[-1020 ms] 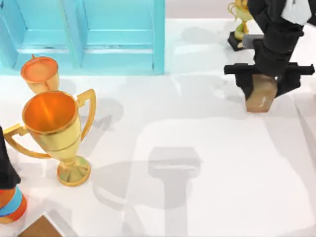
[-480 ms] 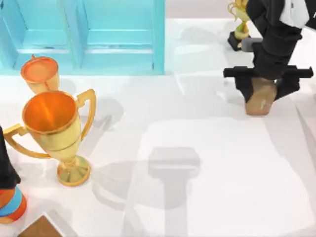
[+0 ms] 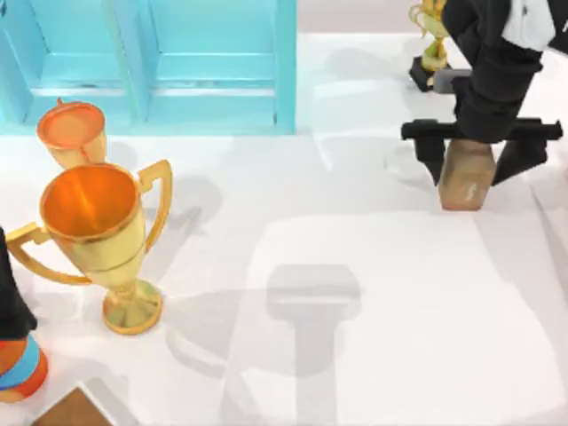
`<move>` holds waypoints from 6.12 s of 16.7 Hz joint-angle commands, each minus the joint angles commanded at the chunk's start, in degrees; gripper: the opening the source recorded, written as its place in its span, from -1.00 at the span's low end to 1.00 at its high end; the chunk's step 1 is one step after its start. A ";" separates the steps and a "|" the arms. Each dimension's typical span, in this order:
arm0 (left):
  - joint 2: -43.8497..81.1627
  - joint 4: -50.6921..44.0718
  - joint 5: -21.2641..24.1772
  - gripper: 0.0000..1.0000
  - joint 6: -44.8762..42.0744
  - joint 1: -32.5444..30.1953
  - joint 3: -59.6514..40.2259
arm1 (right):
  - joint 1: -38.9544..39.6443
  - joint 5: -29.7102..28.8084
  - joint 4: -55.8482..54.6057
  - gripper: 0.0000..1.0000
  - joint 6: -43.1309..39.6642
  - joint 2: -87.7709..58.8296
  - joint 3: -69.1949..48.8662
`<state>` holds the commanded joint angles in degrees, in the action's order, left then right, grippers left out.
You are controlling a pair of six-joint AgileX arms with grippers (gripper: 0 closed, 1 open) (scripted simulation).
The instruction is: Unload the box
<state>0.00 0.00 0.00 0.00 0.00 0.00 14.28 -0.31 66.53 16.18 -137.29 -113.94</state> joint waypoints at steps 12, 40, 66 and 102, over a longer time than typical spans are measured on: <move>0.00 0.00 0.00 1.00 0.00 0.00 0.00 | -0.09 0.03 2.38 1.00 -0.03 -0.11 -2.37; 0.00 0.00 0.00 1.00 0.00 0.00 0.00 | -40.09 0.54 14.64 1.00 -39.49 20.67 6.17; 0.00 0.00 0.00 1.00 0.00 0.00 0.00 | -40.32 0.54 -7.14 0.70 -39.69 18.60 25.86; 0.00 0.00 0.00 1.00 0.00 0.00 0.00 | -40.45 0.62 21.90 -1.00 -39.92 19.91 -2.34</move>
<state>0.00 0.00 0.00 0.00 0.00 0.00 -26.16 0.31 88.43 -23.74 -117.39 -116.28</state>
